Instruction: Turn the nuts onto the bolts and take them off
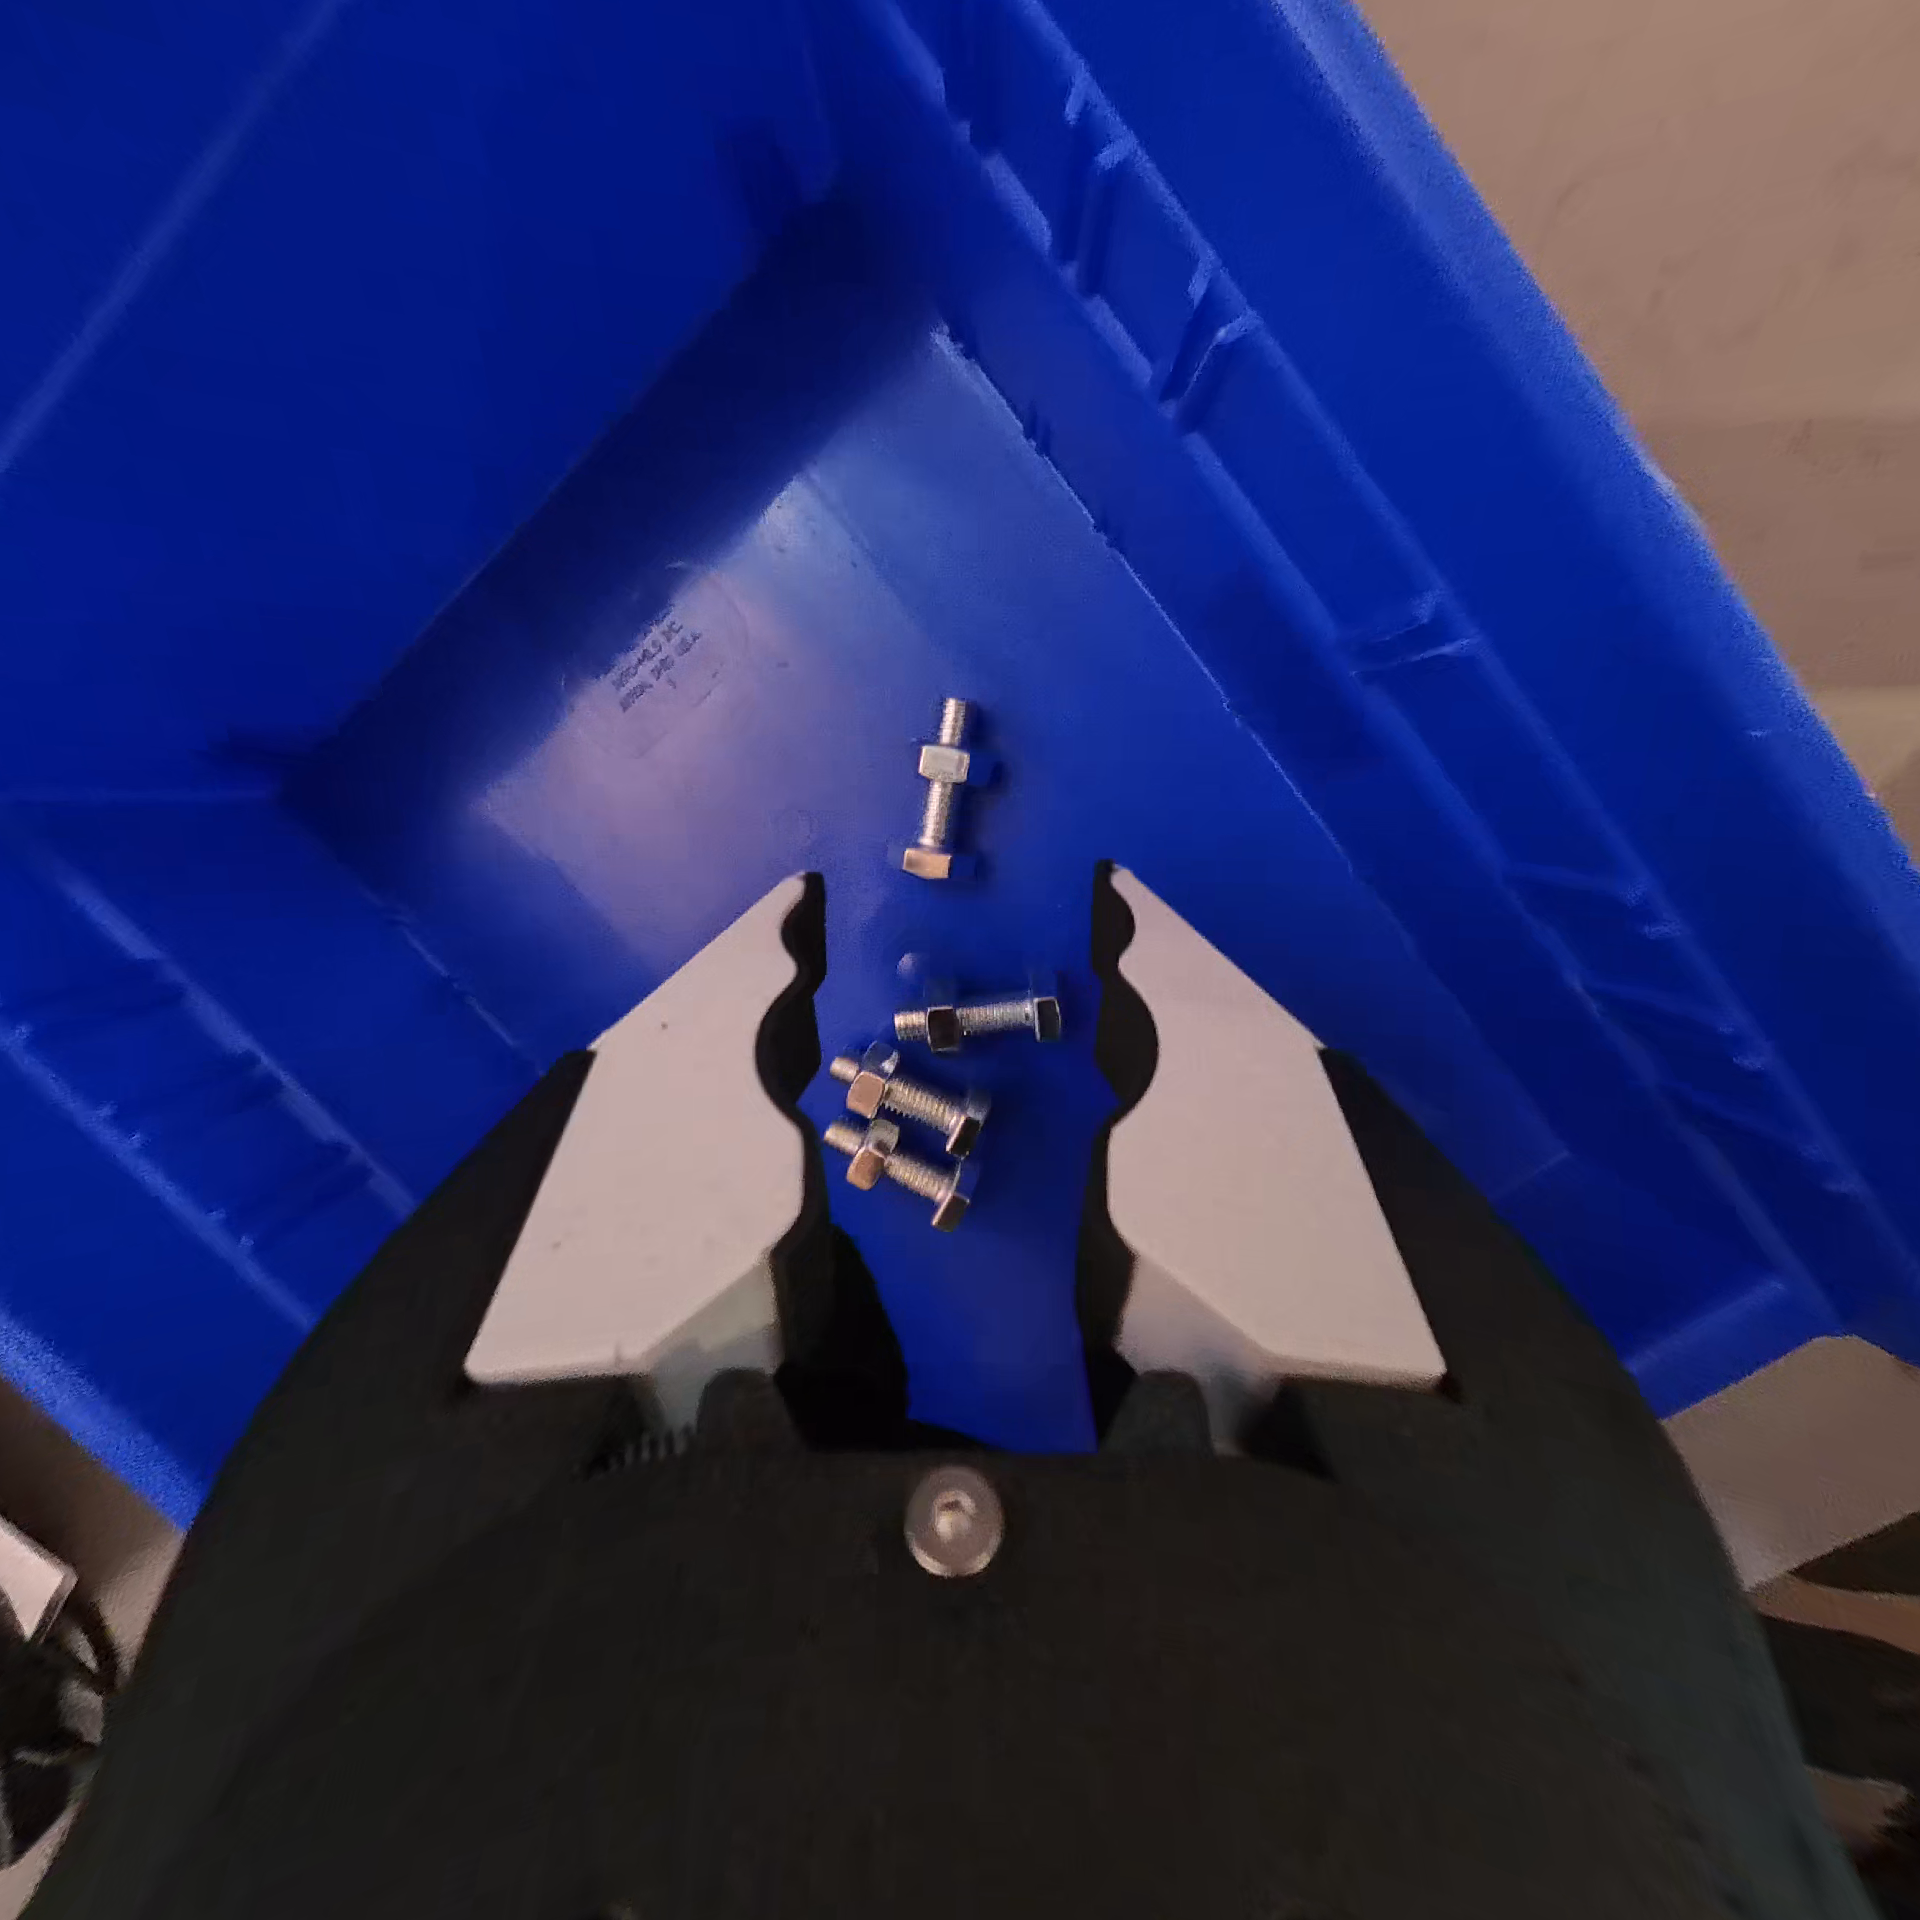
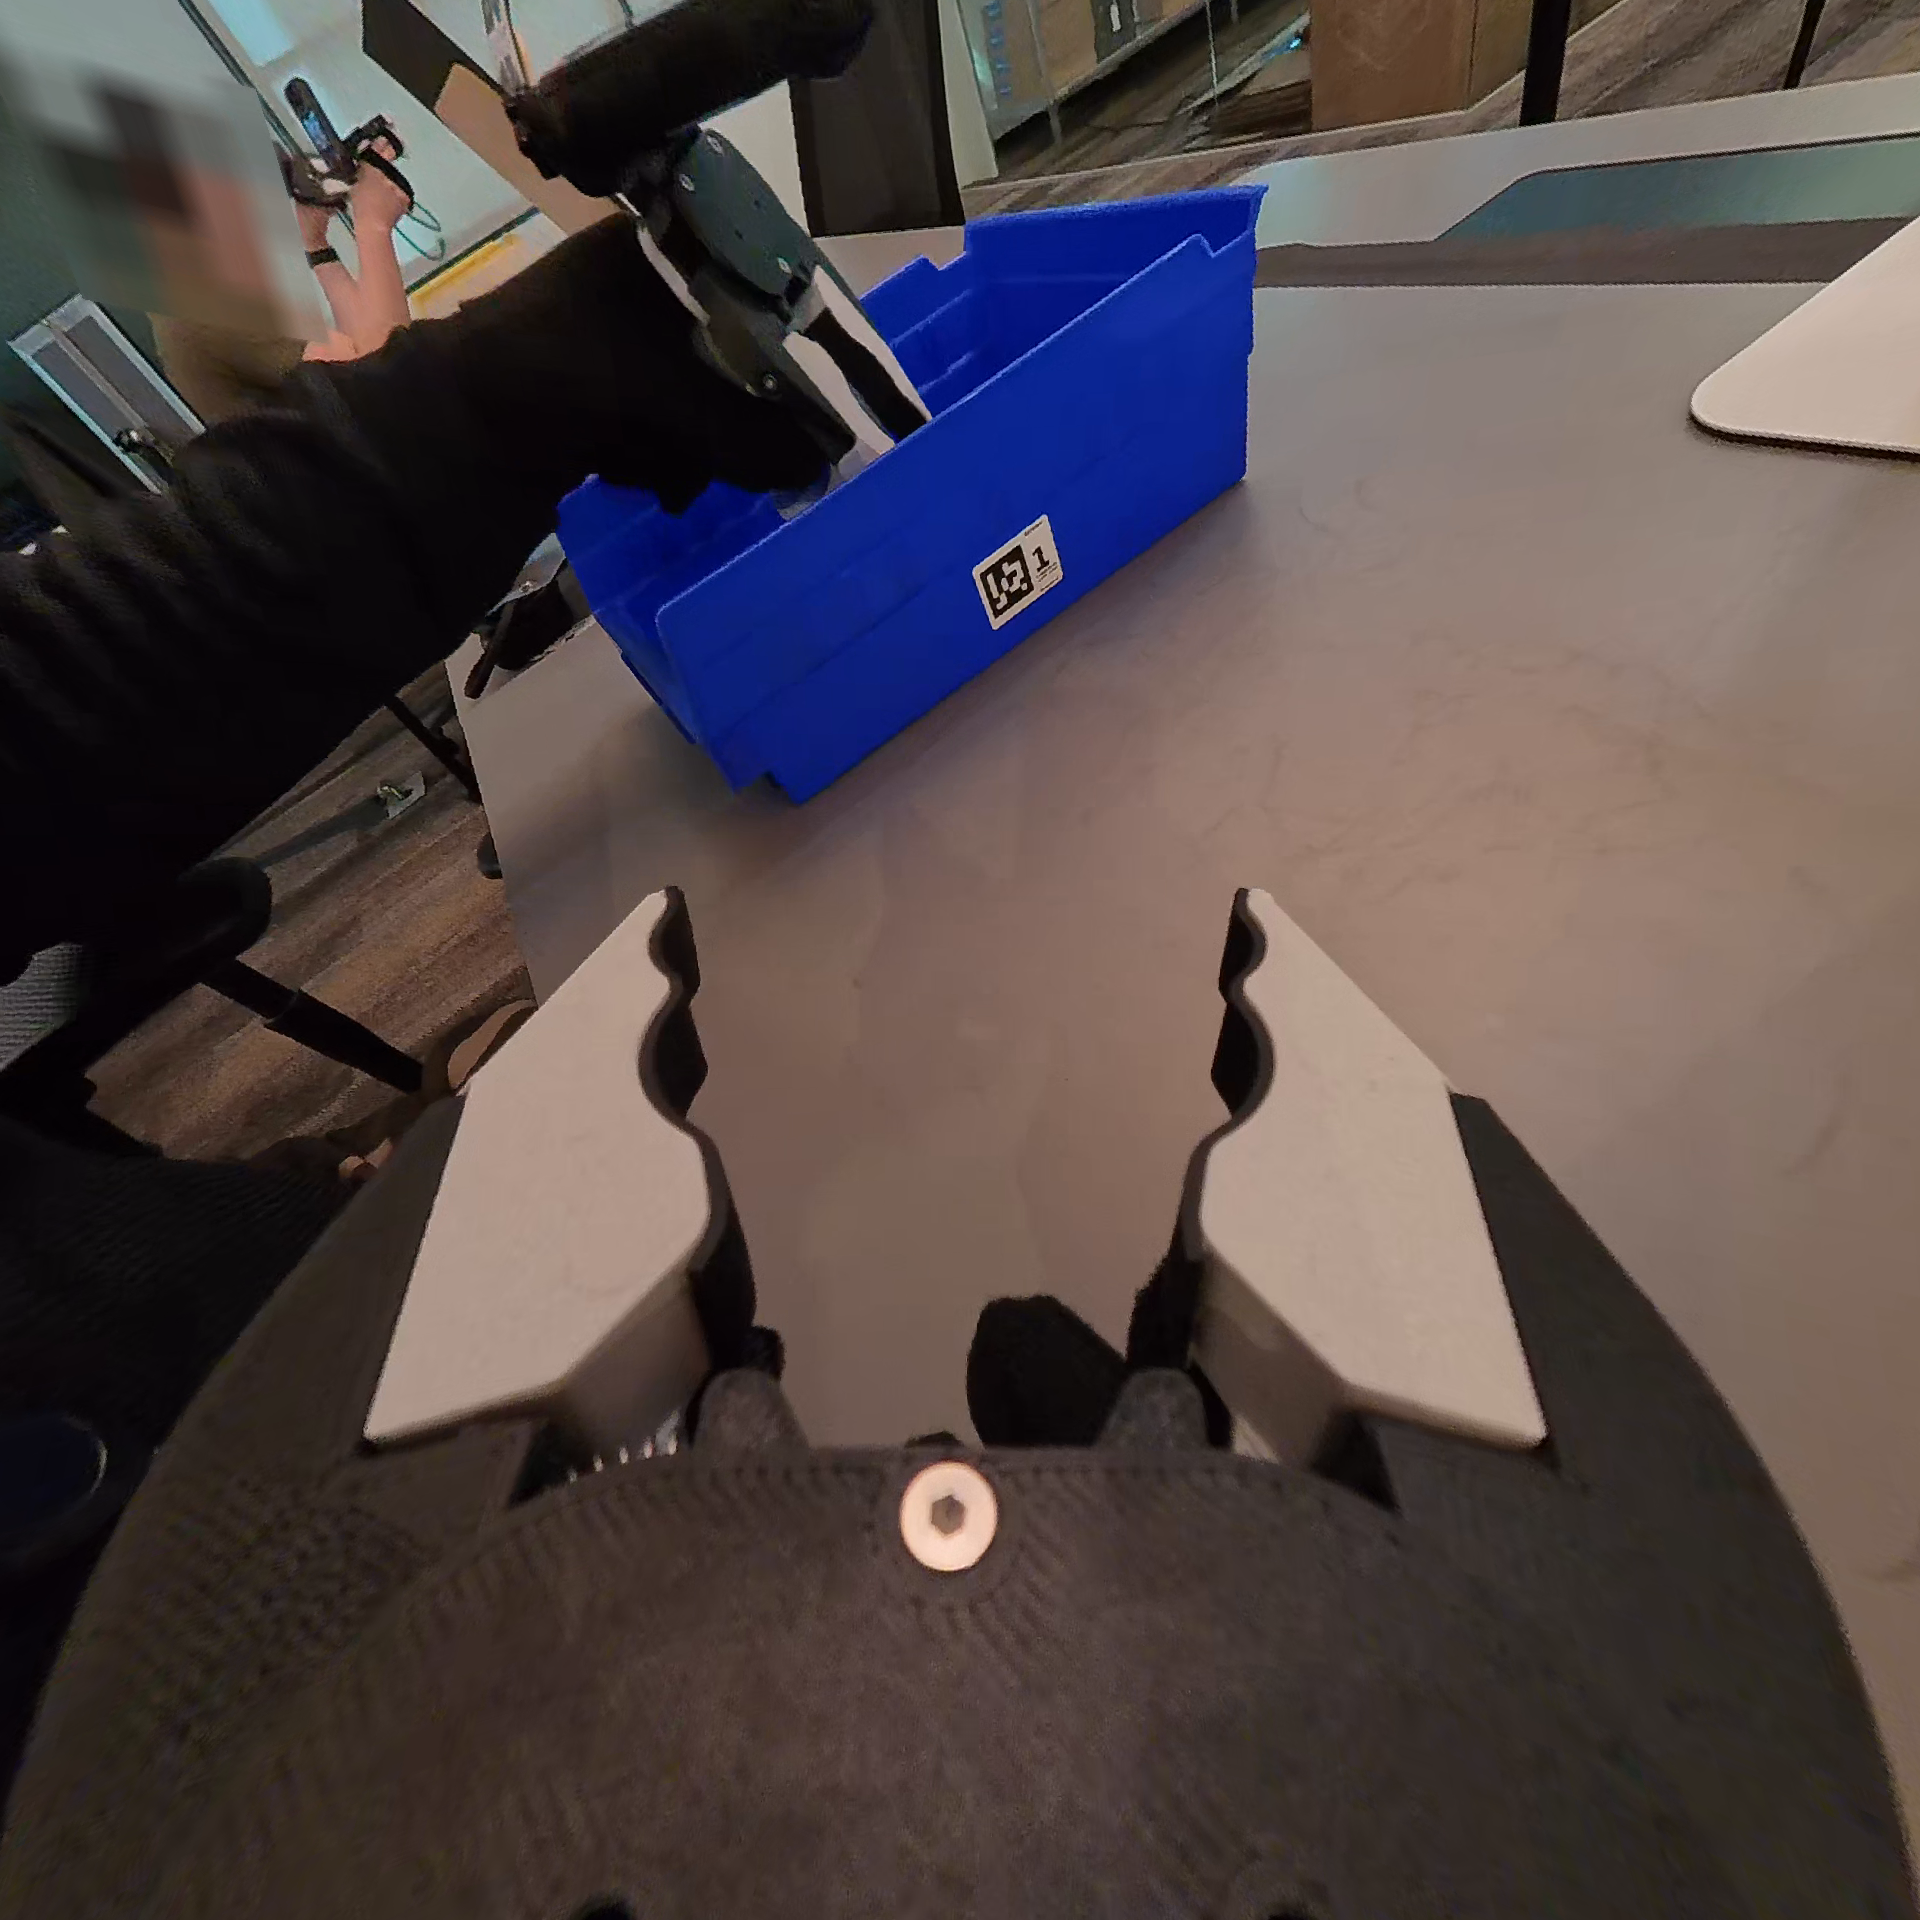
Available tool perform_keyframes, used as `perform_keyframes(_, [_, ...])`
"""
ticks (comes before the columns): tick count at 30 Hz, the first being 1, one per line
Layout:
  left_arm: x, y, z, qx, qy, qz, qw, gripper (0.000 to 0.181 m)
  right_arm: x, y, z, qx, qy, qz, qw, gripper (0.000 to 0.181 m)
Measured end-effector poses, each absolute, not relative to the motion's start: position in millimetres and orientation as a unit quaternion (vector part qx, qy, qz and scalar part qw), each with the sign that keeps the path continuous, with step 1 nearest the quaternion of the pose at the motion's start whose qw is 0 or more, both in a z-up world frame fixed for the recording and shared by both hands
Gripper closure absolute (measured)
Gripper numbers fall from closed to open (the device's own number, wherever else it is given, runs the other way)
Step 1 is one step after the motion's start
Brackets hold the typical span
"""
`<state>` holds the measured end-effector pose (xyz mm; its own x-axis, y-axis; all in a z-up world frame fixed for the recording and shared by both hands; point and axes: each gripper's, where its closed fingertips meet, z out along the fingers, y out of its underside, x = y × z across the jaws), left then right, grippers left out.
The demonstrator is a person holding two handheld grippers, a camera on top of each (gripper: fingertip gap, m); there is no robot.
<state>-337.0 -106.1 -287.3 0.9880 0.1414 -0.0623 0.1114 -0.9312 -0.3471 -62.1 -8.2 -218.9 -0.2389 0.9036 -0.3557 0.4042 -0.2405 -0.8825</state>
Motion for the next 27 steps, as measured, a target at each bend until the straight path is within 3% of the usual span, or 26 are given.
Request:
perform_keyframes(10, [-342, -104, -315, -0.988, -0.055, 0.036, 0.139, 0.139, -62, -9, -220, -0.572, -0.572, 0.545, 0.222, 0.081])
perform_keyframes(16, [-341, -103, -319, -0.987, -0.061, 0.014, 0.15, 0.163, -62, -9, -221, -0.572, -0.572, 0.545, 0.221, 0.081])
perform_keyframes(27, [-348, -102, -298, -0.973, -0.081, 0.046, 0.213, 0.163, -63, -10, -223, -0.573, -0.574, 0.542, 0.22, 0.081])
